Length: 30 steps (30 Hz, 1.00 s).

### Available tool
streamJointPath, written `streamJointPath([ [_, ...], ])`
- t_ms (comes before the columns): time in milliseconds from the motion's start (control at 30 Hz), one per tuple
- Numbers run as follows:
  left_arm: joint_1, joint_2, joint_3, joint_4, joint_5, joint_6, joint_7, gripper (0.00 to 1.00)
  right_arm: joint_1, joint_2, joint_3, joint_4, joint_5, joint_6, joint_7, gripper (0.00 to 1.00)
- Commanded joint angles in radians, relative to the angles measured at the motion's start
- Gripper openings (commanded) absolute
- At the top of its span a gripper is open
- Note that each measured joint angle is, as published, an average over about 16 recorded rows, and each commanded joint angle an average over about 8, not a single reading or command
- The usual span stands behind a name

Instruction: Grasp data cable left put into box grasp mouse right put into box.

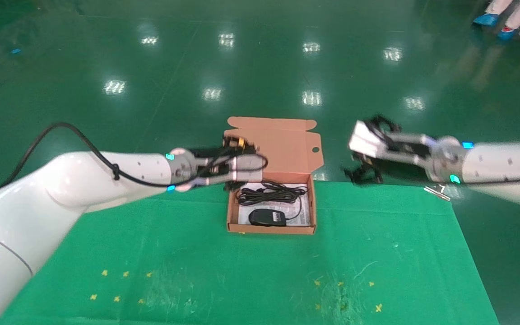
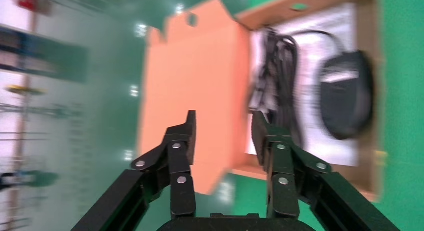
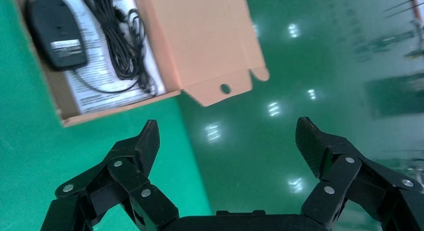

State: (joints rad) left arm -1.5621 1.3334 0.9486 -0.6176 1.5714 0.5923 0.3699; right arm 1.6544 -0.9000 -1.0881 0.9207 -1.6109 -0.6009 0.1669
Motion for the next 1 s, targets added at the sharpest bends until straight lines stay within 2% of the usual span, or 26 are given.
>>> streamJointPath([
  [33,-0.013,-0.006,-0.002,-0.028,0.005,-0.023,-0.014,1.00,0.012,-0.009,0.005,-0.005,-0.004,0.013,-0.003,1.00],
  [233,-0.022,-0.013,-0.008,-0.045,0.000,-0.047,-0.031,1.00,0.060,-0.036,0.003,-0.024,-0.046,0.033,-0.041,1.00],
  [433,0.006,-0.055,-0.046,-0.080,-0.051,0.006,-0.064,1.00,0.058,-0.033,0.021,-0.017,-0.039,0.014,-0.055,1.00],
  [1000,0.142,-0.243,-0.221,-0.245,-0.273,0.259,-0.203,1.00,-0.106,0.050,0.226,0.081,0.198,-0.223,-0.039,1.00],
])
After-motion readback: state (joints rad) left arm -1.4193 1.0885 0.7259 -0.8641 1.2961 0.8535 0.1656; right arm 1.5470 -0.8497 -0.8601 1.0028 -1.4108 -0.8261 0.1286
